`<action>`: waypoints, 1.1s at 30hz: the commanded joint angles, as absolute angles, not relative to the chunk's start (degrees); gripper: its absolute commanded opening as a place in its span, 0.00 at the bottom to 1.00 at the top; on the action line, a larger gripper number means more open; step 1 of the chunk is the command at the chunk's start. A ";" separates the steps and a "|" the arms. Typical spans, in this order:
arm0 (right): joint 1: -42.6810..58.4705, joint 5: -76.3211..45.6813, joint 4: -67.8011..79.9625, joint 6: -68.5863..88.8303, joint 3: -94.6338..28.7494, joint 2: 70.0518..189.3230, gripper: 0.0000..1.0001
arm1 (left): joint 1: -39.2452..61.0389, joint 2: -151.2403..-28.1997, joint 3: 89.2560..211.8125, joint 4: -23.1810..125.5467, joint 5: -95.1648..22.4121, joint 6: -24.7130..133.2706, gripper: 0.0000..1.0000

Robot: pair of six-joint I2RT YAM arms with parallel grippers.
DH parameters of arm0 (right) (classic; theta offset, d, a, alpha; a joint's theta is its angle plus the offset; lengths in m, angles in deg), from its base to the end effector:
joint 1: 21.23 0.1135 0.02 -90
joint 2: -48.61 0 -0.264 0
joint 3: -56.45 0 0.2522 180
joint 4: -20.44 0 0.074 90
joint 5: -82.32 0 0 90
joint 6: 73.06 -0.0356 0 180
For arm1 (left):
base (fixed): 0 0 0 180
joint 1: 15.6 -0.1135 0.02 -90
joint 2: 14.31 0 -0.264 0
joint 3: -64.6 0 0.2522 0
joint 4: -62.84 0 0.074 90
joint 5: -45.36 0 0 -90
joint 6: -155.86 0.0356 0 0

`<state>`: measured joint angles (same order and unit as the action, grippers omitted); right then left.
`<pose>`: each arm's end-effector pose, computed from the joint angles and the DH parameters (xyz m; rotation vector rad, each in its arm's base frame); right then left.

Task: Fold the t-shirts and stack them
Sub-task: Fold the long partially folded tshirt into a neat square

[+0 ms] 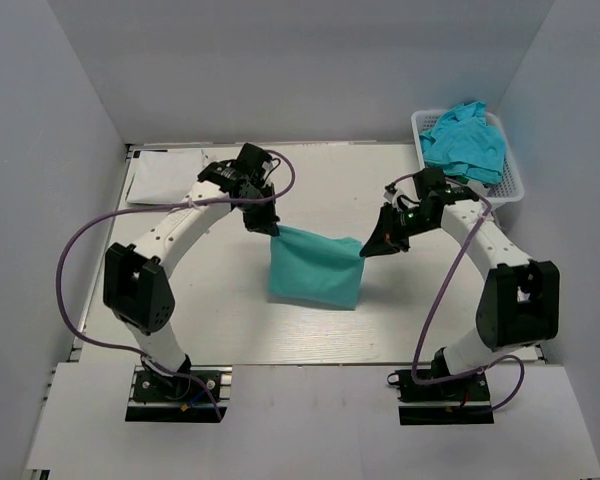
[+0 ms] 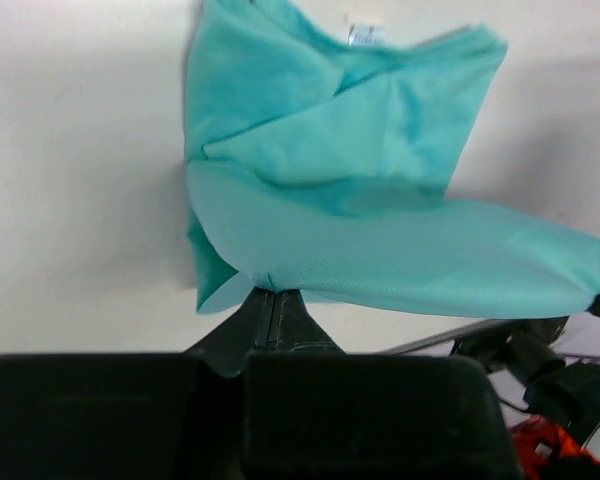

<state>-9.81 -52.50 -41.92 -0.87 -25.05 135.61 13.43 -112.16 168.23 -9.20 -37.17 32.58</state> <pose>0.2838 0.0829 0.2610 -0.0675 2.7259 1.2187 0.3046 -0.1744 0.3004 -0.0658 2.8166 -0.4637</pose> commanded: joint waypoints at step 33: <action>-13.24 -47.40 -23.67 -3.27 -31.52 145.03 0.90 | 10.06 -122.43 177.45 5.28 -28.44 32.21 1.00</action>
